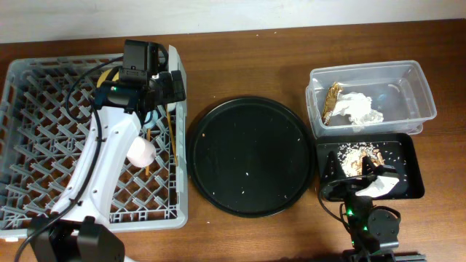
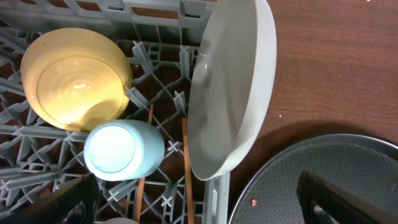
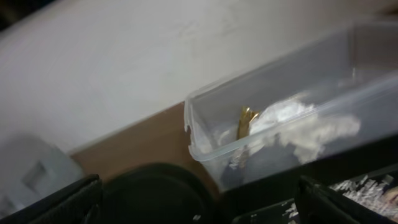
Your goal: Sort waste into correct bins and load items into the dishwasher rack
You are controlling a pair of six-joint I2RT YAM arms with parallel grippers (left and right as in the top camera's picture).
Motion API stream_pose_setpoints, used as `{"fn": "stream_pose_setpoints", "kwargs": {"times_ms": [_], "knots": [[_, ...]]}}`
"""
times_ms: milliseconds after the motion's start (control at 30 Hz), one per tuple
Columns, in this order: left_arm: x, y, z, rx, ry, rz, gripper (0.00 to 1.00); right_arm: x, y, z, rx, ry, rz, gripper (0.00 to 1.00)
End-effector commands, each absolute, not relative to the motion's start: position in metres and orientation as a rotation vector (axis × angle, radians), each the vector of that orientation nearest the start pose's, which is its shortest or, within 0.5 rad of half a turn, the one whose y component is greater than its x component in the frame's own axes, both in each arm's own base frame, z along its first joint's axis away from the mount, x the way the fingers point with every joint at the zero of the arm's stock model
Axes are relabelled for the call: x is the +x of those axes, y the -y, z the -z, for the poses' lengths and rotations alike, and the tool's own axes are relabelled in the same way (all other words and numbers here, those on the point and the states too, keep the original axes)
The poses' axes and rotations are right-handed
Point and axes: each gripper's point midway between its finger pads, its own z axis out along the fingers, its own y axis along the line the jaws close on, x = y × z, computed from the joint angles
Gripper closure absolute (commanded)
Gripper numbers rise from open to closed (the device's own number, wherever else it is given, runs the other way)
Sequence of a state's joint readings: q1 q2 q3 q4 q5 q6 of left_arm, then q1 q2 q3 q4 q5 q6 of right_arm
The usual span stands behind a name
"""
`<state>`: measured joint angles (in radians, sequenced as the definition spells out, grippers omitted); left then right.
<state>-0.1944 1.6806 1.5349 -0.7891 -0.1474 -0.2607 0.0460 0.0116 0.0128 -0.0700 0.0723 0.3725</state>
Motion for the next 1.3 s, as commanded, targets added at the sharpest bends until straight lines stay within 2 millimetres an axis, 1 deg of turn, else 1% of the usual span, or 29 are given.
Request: {"fn": "stream_pose_setpoints", "kwargs": {"times_ms": [0, 67, 133, 200, 267, 300, 333, 400, 433, 900, 933, 967, 1000, 1033, 1067, 1100, 1133, 1167, 1200, 1233, 1267], "knots": [[0.442, 0.061, -0.2, -0.128, -2.494, -0.01, 0.01, 0.246, -0.005, -0.156, -0.085, -1.647, 0.063, 0.01], [0.442, 0.061, -0.2, -0.128, -2.494, -0.01, 0.01, 0.246, -0.005, -0.156, -0.207, -1.639, 0.173, 0.01], [0.442, 0.061, -0.2, -0.127, -2.495, -0.01, 0.01, 0.246, -0.005, -0.156, -0.241, -1.635, 0.203, 0.01], [0.442, 0.061, -0.2, -0.127, -2.494, -0.01, 0.01, 0.246, -0.007, -0.156, -0.246, -1.635, 0.195, 0.01], [0.442, 0.061, -0.2, -0.128, -2.494, -0.01, 0.01, 0.246, -0.007, -0.156, -0.236, -1.636, 0.182, 0.01], [0.442, 0.061, -0.2, -0.128, -2.494, -0.01, 0.01, 0.246, -0.005, -0.156, -0.203, -1.638, 0.165, 0.01], [0.442, 0.061, -0.2, -0.127, -2.495, -0.01, 0.01, 0.246, 0.0, -0.156, -0.102, -1.645, 0.124, 0.01], [0.442, 0.061, -0.2, -0.128, -2.494, -0.01, 0.0, 0.246, 0.001, -0.157, -0.061, -1.645, 0.089, 0.01], [0.442, 0.061, -0.2, -0.127, -2.494, -0.01, 0.01, 0.246, -0.004, -0.156, -0.084, -1.646, 0.066, 0.01], [0.442, 0.061, -0.199, -0.127, -2.495, -0.01, 0.01, 0.246, -0.004, -0.156, -0.084, -1.646, 0.066, 0.01], [0.441, 0.061, -0.201, -0.127, -2.493, -0.007, 0.01, 0.246, -0.004, -0.156, -0.084, -1.646, 0.066, 0.01], [0.44, 0.061, -0.208, -0.128, -2.476, -0.003, 0.01, 0.246, -0.004, -0.156, -0.084, -1.646, 0.066, 0.01], [0.435, 0.059, -0.222, -0.13, -2.448, 0.005, 0.01, 0.246, -0.004, -0.156, -0.084, -1.646, 0.066, 0.01], [0.427, 0.058, -0.242, -0.133, -2.403, 0.019, 0.01, 0.246, -0.004, -0.156, -0.084, -1.646, 0.066, 0.01], [0.413, 0.055, -0.275, -0.137, -2.323, 0.043, 0.01, 0.246, -0.004, -0.156, -0.084, -1.646, 0.066, 0.01], [0.397, 0.052, -0.301, -0.14, -2.256, 0.062, 0.01, 0.246, -0.004, -0.156, -0.084, -1.646, 0.066, 0.01], [0.374, 0.047, -0.325, -0.144, -2.185, 0.081, 0.01, 0.246, -0.004, -0.156, -0.084, -1.646, 0.066, 0.01], [0.355, 0.043, -0.339, -0.147, -2.138, 0.093, 0.01, 0.246, -0.004, -0.156, -0.084, -1.646, 0.066, 0.01], [0.322, 0.031, -0.346, -0.163, -2.087, 0.093, 0.01, 0.246, -0.004, -0.156, -0.084, -1.646, 0.066, 0.01], [0.303, 0.023, -0.342, -0.179, -2.066, 0.089, 0.01, 0.246, -0.004, -0.156, -0.084, -1.646, 0.066, 0.01], [0.273, 0.009, -0.325, -0.214, -2.047, 0.072, 0.01, 0.246, -0.004, -0.156, -0.084, -1.646, 0.066, 0.01]]}}
